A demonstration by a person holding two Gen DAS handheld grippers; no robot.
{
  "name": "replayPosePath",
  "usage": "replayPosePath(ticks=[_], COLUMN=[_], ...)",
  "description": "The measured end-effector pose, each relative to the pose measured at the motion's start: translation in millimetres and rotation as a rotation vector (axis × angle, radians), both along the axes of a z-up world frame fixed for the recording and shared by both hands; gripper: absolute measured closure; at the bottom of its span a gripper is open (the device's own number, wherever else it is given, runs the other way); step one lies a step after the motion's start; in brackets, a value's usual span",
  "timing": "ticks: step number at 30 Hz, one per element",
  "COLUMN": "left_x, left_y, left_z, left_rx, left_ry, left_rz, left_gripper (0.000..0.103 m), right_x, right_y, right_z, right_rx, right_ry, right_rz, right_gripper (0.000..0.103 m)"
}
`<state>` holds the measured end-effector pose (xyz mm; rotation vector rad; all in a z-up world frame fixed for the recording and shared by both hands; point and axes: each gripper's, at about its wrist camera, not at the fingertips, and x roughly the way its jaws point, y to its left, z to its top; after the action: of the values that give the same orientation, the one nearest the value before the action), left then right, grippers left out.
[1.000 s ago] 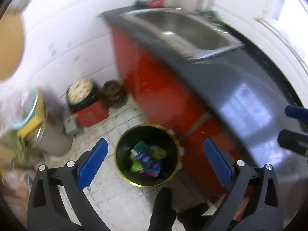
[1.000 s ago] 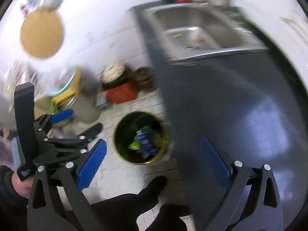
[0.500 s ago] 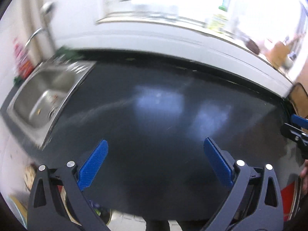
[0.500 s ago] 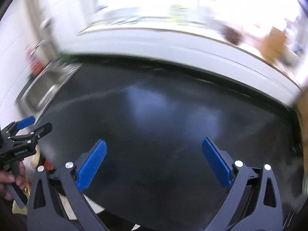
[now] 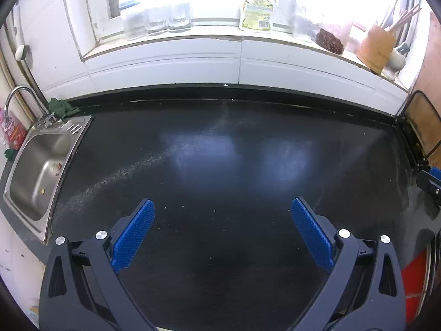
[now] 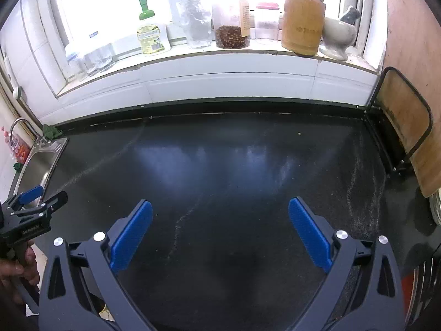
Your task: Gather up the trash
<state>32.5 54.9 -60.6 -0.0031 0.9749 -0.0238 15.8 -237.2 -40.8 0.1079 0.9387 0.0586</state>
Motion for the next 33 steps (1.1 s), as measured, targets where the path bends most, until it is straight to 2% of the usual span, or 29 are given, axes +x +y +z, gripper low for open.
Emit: replayPosePath(ticks=[33], left_x=[-0.6], left_y=[-1.5], left_z=[5.3], left_rx=[-0.001], left_ry=[0.006], left_rz=[0.013], left_gripper=[0.007], right_x=[3.3], right_y=[-1.4], right_z=[-1.2], right_rx=[0.008], right_ry=[0.026], right_rz=[0.037], right_gripper=[0.007])
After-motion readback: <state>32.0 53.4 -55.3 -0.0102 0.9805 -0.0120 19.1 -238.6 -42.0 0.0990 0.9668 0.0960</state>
